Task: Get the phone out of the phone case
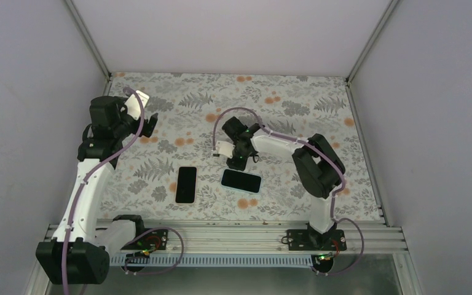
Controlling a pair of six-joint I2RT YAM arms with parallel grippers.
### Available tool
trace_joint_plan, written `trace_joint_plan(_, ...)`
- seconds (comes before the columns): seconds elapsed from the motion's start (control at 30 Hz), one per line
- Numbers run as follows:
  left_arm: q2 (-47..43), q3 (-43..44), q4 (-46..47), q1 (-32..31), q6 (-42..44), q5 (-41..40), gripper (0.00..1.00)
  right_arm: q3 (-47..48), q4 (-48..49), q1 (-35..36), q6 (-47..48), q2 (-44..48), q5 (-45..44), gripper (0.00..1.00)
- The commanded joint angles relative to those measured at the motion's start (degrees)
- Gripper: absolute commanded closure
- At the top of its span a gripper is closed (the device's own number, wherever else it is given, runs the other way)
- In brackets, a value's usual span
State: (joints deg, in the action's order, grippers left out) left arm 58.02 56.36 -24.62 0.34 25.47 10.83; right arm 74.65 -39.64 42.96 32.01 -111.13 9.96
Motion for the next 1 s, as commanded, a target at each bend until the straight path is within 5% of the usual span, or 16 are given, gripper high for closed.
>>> trace_joint_plan(0.0,-0.7,-0.9,-0.6,0.5,0.7,-0.8,0.00,-0.7,-1.2,-1.3,3.0,6.7,-0.1,0.60)
trace_joint_plan(0.1,-0.5,-0.9,-0.8,0.5,0.6,0.7,0.00,-2.6,-6.0,-1.5,7.3,11.6,4.3,0.12)
trace_joint_plan(0.2,0.1,-1.1,-0.3,0.5,-0.2,2.0,0.00,-2.8,-10.8,-1.4,9.1,13.3,5.9,0.01)
trace_joint_plan(0.57,2.1,-1.5,0.4,0.5,-0.9,5.5,0.00,-11.0,-6.0,0.9,5.7,13.1,2.3,0.00)
trace_joint_plan(0.97,1.6,-1.9,-0.6,0.5,-0.2,5.4,0.00,-10.1,-1.8,2.3,2.2,7.3,-2.9,0.00)
